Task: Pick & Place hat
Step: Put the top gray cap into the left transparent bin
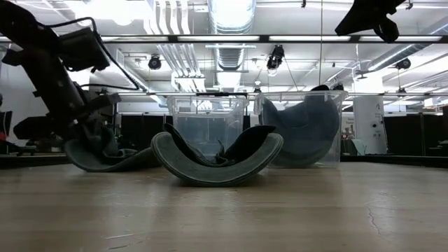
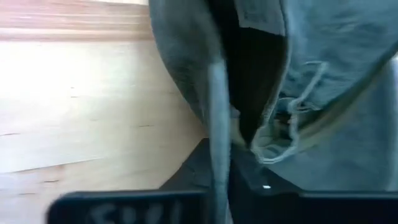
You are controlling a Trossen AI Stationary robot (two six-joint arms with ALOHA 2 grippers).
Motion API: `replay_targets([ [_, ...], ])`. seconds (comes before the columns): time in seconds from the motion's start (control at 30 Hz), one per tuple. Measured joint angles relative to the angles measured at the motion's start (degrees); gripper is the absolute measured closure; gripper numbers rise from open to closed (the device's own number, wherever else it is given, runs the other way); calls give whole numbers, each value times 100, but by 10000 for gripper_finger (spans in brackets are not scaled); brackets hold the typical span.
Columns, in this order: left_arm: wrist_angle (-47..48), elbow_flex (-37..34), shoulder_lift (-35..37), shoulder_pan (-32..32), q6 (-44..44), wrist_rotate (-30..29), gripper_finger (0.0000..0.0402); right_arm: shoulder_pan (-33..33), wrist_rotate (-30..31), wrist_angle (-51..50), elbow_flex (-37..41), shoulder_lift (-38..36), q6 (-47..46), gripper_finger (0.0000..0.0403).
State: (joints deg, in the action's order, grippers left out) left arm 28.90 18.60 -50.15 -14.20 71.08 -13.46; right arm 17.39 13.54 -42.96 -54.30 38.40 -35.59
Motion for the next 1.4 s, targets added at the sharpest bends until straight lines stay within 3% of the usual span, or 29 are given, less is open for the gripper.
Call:
replay_targets([
  [0.1, 266, 115, 28, 2, 132, 55, 390, -1, 0, 0, 0, 1, 0, 360],
  [0.23, 1435, 662, 90, 4, 265, -115, 395, 0, -2, -2, 0, 1, 0, 360],
  [0.47, 3566, 2332, 79, 4, 400, -1502, 398, -1, 0, -2, 0, 1, 7, 360],
  [0.67, 3856, 3725, 74, 6, -76, -2811, 398, 0, 0, -7, 0, 1, 25, 360],
  [0.87, 3332, 4553, 55, 9, -1144, -3521, 398, -1, 11, -7, 47, 3, 27, 360],
  [1.0, 2014, 4663, 59, 11, -2452, -3464, 399, 0, 11, -11, 94, 8, 28, 360],
  [1.1, 798, 4592, 63, 9, -3511, -3012, 399, -2, 11, -10, 113, 8, 28, 360],
  [1.23, -699, 4362, 63, 11, -4532, -1875, 399, 0, 13, -7, 114, 7, 138, 360],
  [1.4, -2177, 3927, 66, 9, -5033, -512, 399, -1, 13, -4, 116, 5, 175, 360],
])
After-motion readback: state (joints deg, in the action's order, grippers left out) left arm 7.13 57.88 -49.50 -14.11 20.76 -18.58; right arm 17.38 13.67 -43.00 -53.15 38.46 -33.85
